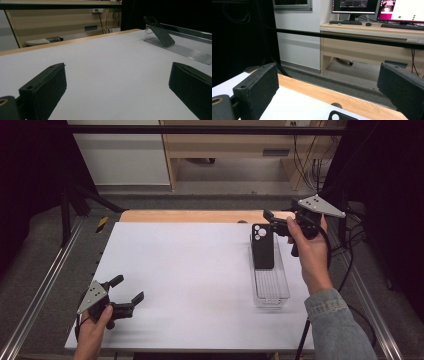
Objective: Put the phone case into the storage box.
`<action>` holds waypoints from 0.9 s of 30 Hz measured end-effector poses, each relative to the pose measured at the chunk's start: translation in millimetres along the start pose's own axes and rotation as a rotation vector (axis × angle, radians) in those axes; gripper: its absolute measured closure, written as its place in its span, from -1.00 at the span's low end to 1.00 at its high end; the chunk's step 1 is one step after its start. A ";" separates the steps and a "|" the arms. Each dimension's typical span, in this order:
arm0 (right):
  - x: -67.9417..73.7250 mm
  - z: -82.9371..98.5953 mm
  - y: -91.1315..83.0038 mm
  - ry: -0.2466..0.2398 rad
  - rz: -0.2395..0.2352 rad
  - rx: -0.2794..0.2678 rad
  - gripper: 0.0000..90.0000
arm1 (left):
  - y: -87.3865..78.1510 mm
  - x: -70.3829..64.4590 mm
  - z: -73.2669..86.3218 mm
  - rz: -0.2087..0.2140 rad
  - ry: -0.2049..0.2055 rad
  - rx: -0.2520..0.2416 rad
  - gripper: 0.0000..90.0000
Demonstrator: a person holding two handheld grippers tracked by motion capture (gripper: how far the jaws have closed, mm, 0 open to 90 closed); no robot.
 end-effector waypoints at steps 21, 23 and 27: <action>-15.3 8.3 -27.7 -0.035 0.011 -0.028 -0.92 | -1.7 -0.2 0.6 0.009 0.000 -0.003 -0.97; -17.1 7.9 -30.5 -0.040 0.009 -0.031 -0.92 | -2.1 -0.4 0.9 0.011 0.000 -0.002 -0.97; -19.2 7.4 -35.7 -0.043 0.001 -0.032 -0.92 | -4.0 0.0 0.9 0.008 -0.003 -0.005 -0.97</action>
Point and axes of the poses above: each handheld gripper's, and its own axes: y roughly forward along the jaws, z roughly out of its underside, x roughly to its left, the point moved 5 cm from there along y, roughly forward along the jaws, and after that the axes turned 2 degrees about -y, right-handed, at the moved point
